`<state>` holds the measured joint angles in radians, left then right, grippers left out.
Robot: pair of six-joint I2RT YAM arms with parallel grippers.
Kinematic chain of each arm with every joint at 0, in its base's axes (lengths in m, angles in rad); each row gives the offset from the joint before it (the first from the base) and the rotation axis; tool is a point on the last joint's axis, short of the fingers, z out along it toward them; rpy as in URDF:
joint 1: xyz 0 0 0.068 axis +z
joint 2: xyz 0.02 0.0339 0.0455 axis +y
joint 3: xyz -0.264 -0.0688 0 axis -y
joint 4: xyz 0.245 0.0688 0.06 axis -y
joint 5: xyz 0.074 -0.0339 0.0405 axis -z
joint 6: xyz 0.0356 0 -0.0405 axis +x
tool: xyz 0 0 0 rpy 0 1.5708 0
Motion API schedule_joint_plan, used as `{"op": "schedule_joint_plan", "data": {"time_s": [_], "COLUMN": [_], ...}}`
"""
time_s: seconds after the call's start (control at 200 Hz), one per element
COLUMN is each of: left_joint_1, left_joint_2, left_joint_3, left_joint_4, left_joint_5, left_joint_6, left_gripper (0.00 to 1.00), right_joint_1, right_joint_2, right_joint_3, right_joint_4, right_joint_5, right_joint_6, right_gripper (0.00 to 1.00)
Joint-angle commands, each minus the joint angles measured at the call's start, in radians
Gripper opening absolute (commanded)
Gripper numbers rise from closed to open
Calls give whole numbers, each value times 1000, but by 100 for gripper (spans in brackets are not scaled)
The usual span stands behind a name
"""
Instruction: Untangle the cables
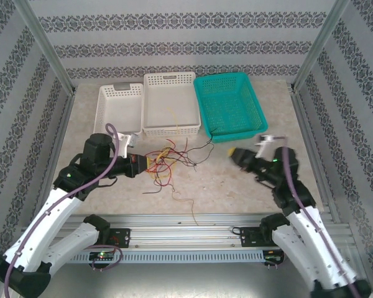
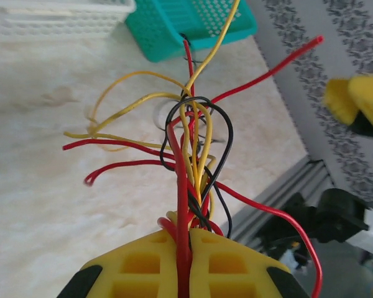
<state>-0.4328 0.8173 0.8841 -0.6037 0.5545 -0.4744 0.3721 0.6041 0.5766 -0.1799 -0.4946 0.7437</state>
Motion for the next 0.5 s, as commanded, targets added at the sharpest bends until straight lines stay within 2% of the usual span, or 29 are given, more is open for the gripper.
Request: {"op": "schedule_joint_plan", "data": {"time_s": [0.0,0.065,0.17,0.35,0.495], "left_joint_1": [-87,-136,-177,-211,-257], "left_joint_2": [27,46,73,97,119], "left_joint_3": [-33,-37,-33,-33,-42], "left_joint_4": [243,281,311,357,391], "left_joint_5": [63,34,-5,-18,-42], "left_joint_6": [-116,-119,-118,-114,-111], "left_gripper": [0,0,0,0,0], "right_joint_1": [203,290,393,447,478], "right_joint_2": [57,125,237,366,404], "right_joint_3": [22,24,49,45,46], "right_joint_4": [168,256,317,425,448], "right_joint_5": [45,35,48,64,149], "right_joint_6": [-58,-35,-27,19,5], "right_gripper": [65,69,70,69,68]}}
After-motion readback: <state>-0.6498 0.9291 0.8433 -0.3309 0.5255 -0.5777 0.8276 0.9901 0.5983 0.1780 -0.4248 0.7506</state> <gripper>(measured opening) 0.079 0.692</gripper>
